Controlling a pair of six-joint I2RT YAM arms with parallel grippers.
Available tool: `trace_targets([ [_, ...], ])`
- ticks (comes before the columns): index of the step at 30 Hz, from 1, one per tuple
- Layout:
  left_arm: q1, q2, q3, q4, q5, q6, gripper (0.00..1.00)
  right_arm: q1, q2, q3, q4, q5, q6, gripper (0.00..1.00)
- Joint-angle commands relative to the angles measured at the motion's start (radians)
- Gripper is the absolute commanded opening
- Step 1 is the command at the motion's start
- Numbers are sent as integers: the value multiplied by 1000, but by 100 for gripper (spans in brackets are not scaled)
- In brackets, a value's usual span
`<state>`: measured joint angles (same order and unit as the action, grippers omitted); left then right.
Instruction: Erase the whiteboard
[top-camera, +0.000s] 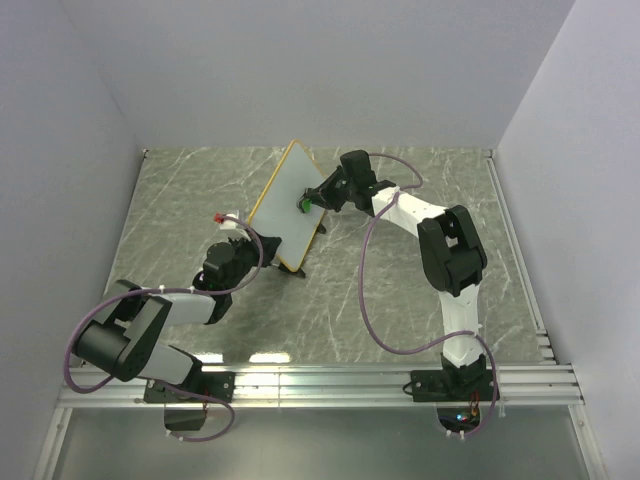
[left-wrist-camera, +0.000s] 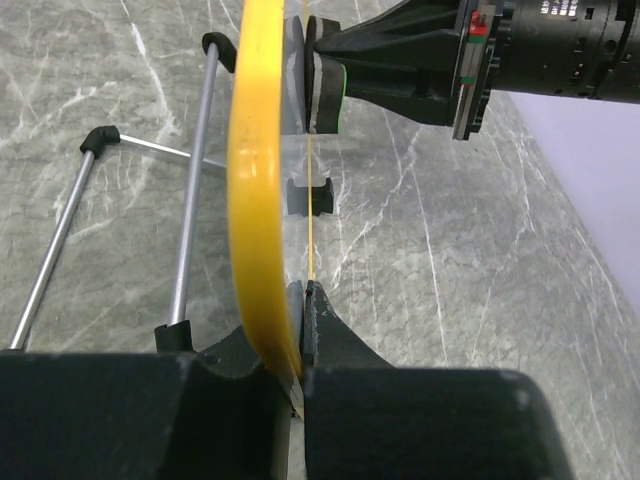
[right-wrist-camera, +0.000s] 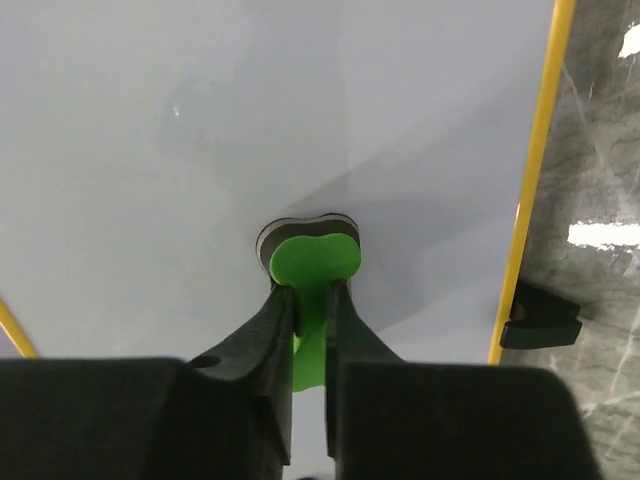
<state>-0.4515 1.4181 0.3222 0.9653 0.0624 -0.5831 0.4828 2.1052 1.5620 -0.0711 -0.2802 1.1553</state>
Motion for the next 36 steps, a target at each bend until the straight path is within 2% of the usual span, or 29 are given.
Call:
trace_targets([
  [1,-33,45,-45,-201,112,54,1,11,19,3,34,3,9,6],
  [2,-32,47,-43,-203,111,52,1,10,16,3,24,4,7,0],
  [6,-33,41,-37,-223,91,42,1,-3,-36,-6,-68,39,-54,0],
  [15,-33,48,-22,-244,57,28,1,-30,-350,-223,-380,206,-233,0],
  [16,-33,51,-17,-252,56,25,5,-29,-378,-230,-409,234,-239,3],
  [17,-33,53,-9,-270,56,28,8,-30,-387,-235,-458,245,-252,39],
  [18,-33,58,-2,-277,56,26,11,-30,-393,-237,-484,256,-275,64],
  [20,-33,59,5,-295,54,19,23,-30,-398,-230,-566,279,-292,94],
  [22,-32,50,2,-300,50,11,51,-30,-412,-229,-593,279,-318,96],
  [24,-33,29,-6,-307,50,2,74,-29,-428,-233,-618,305,-328,97],
  [31,-32,-76,-12,-398,25,5,75,-30,-468,-204,-654,291,-355,99],
  [36,-33,-61,-5,-413,-28,-11,75,-32,-471,-172,-677,283,-381,99],
])
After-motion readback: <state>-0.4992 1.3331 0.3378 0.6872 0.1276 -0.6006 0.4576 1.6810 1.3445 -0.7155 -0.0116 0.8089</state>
